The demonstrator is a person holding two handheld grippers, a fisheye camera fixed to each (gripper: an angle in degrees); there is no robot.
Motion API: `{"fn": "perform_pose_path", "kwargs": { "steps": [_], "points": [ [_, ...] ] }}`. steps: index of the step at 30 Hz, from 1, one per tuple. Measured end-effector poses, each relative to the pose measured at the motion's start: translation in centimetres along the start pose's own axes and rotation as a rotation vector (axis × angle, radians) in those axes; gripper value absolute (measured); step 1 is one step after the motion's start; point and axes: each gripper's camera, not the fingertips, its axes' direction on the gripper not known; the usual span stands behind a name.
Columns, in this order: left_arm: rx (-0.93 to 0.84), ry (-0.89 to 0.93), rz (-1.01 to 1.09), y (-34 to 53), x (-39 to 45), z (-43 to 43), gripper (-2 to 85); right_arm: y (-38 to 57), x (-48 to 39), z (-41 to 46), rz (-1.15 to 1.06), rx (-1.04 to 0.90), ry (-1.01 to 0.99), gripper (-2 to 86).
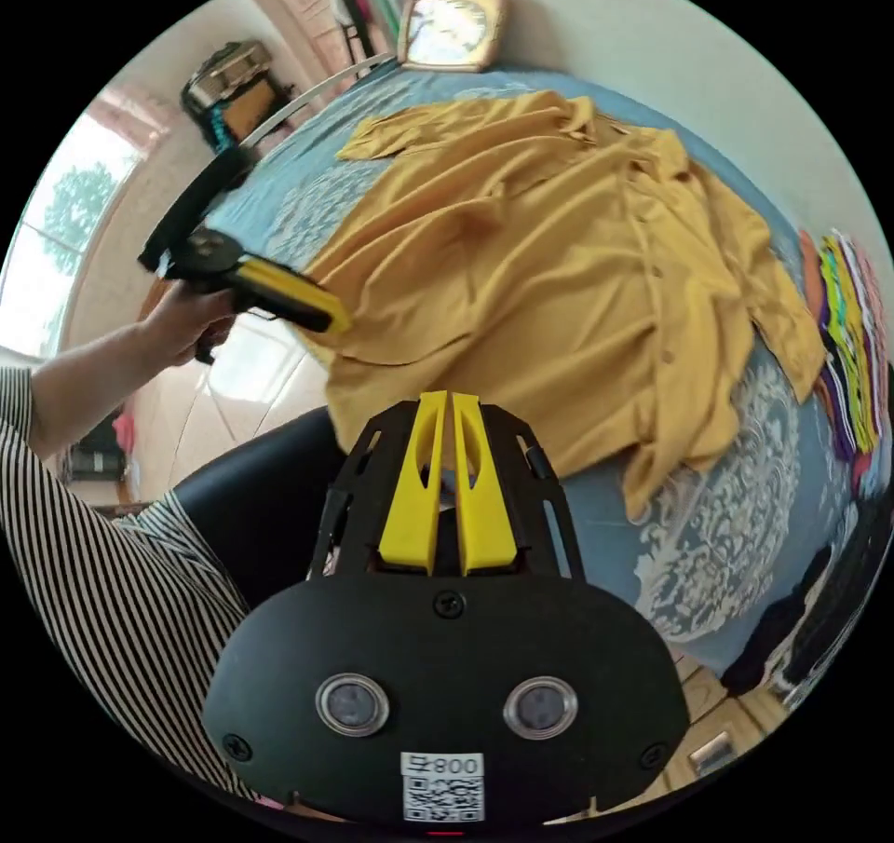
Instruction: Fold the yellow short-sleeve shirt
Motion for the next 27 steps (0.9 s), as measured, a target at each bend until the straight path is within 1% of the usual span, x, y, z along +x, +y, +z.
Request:
{"fn": "perform_pose_path", "kwargs": {
  "steps": [1,3,6,8,9,13,16,18,19,20,21,22,25,27],
  "points": [
    [0.029,0.035,0.037,-0.7,1.8,-0.5,3.8,0.7,2.3,-0.2,0.06,0.008,0.01,2.8],
    [0.043,0.08,0.108,-2.2,4.9,-0.4,4.6,3.6,10.6,-0.3,0.263,0.016,-0.013,5.7],
    [-0.006,0.153,0.208,-5.8,9.8,1.4,5.9,6.8,18.2,0.5,0.413,0.023,-0.049,7.8],
    [-0.027,0.187,0.24,-8.0,12.2,2.5,6.4,8.4,21.1,1.3,0.467,0.033,-0.086,8.0],
    [-0.036,0.212,0.252,-9.5,13.5,3.1,6.8,9.2,22.5,1.8,0.477,0.052,-0.133,8.1],
    [-0.044,0.304,0.23,-14.8,16.7,4.0,8.0,11.0,24.5,3.3,0.442,0.072,-0.173,7.5],
    [-0.082,0.35,0.168,-18.1,17.9,5.2,7.6,12.8,26.4,4.6,0.471,0.059,-0.18,4.2],
    [-0.093,0.356,0.13,-19.3,18.3,5.5,5.5,14.6,27.6,4.4,0.438,0.063,-0.222,1.9],
    [-0.08,0.356,0.111,-19.7,18.5,5.2,3.0,15.0,27.8,4.2,0.429,0.072,-0.235,1.7],
    [-0.074,0.369,0.108,-19.7,18.7,4.9,2.6,16.2,28.3,3.5,0.418,0.092,-0.258,1.2],
    [-0.056,0.418,0.117,-19.7,19.0,4.1,1.8,17.4,28.7,2.5,0.416,0.122,-0.279,0.9],
    [-0.03,0.469,0.125,-19.4,19.4,3.0,1.4,18.0,28.9,1.9,0.411,0.145,-0.292,0.8],
    [0.043,0.545,0.11,-18.5,20.0,0.3,1.2,21.2,29.8,-1.0,0.401,0.23,-0.319,0.4],
    [0.09,0.622,0.091,-18.1,20.2,-1.1,1.5,23.2,30.7,-2.4,0.388,0.275,-0.395,0.3]
  ]
}}
